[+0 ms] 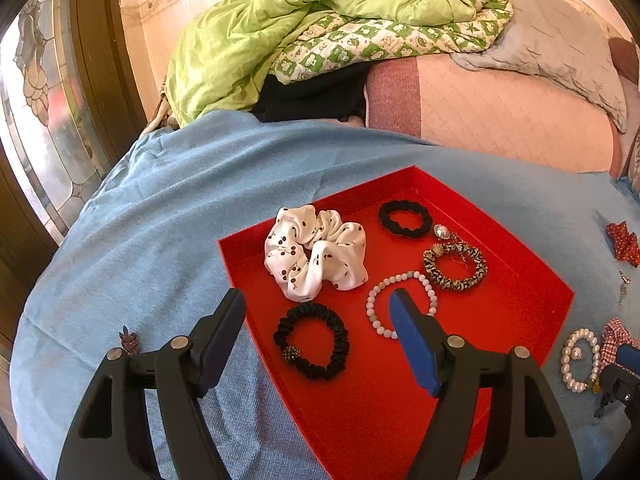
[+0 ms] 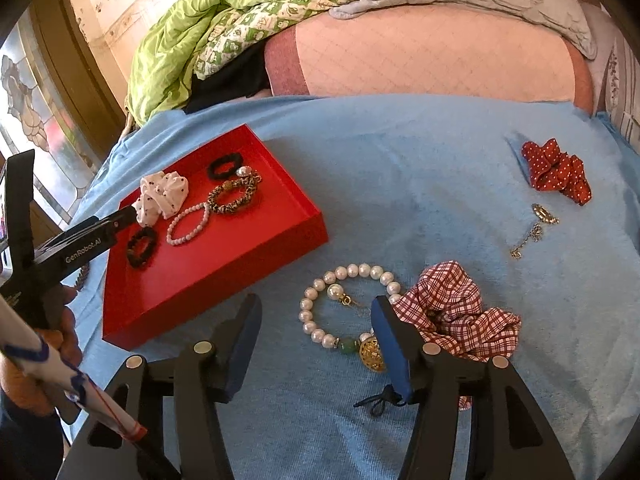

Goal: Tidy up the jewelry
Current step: 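Move both grippers back to the remaining jewelry beside the tray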

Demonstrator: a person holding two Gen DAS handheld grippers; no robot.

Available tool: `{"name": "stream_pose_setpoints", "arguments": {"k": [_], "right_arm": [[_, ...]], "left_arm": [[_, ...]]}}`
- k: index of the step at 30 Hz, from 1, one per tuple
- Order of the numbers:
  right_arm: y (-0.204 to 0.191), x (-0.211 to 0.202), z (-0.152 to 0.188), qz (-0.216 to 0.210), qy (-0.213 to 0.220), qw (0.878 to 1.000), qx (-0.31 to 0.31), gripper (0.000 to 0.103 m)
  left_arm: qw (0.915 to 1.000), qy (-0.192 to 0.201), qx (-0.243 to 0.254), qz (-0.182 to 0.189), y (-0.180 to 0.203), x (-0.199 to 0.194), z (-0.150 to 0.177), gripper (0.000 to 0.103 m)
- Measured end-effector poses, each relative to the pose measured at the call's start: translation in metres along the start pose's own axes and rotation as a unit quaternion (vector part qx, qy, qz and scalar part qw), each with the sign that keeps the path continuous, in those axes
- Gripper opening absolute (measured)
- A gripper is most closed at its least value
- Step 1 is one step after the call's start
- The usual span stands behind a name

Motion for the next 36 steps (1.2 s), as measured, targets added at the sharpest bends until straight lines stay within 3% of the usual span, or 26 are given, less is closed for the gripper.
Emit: {"name": "stream_pose_setpoints", "arguments": {"k": [7, 14, 18, 21, 23, 28, 31, 36], "right_arm": [[-0.001, -0.009, -0.002, -0.001, 0.008, 1.000, 0.000, 0.061], [0.016, -0.032, -0.008, 0.006, 0.030, 0.999, 0.011, 0.061], [0.033, -0.049, -0.010, 0.016, 0.044, 0.999, 0.027, 0.061], [0.044, -0.059, -0.011, 0.020, 0.051, 0.998, 0.040, 0.061], [0.049, -0.064, -0.012, 0.021, 0.055, 0.997, 0.048, 0.061], [0.056, -0.074, -0.013, 0.016, 0.059, 0.996, 0.057, 0.061], [0.061, -0.080, -0.012, 0.013, 0.062, 0.996, 0.064, 0.061], [0.068, -0.082, -0.009, 0.002, 0.061, 0.995, 0.079, 0.061]], "left_arm": [[0.9999, 0.014, 0.006, -0.003, 0.001, -0.012, -0.001, 0.074], [0.9985, 0.046, -0.001, 0.030, 0.009, -0.036, -0.009, 0.074], [0.9954, 0.062, 0.019, 0.071, 0.036, -0.054, -0.010, 0.074], [0.9891, 0.063, 0.039, 0.127, 0.065, -0.071, -0.006, 0.073], [0.9813, 0.060, 0.053, 0.175, 0.087, -0.084, -0.001, 0.068], [0.9595, 0.030, 0.105, 0.260, 0.138, -0.100, 0.020, 0.038], [0.9502, 0.019, 0.138, 0.279, 0.165, -0.103, 0.035, 0.020], [0.9398, 0.006, 0.183, 0.289, 0.203, -0.101, 0.059, 0.017]]}}
Point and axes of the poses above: each gripper's, at about its wrist camera, not at the fingertips, and x roughly the way its jaws point, y to its right, z to its underside, the point moved 9 cm from there along x, roughly the way its jaws point, and after that the axes turned 14 degrees about -z, right-handed, at the moved point
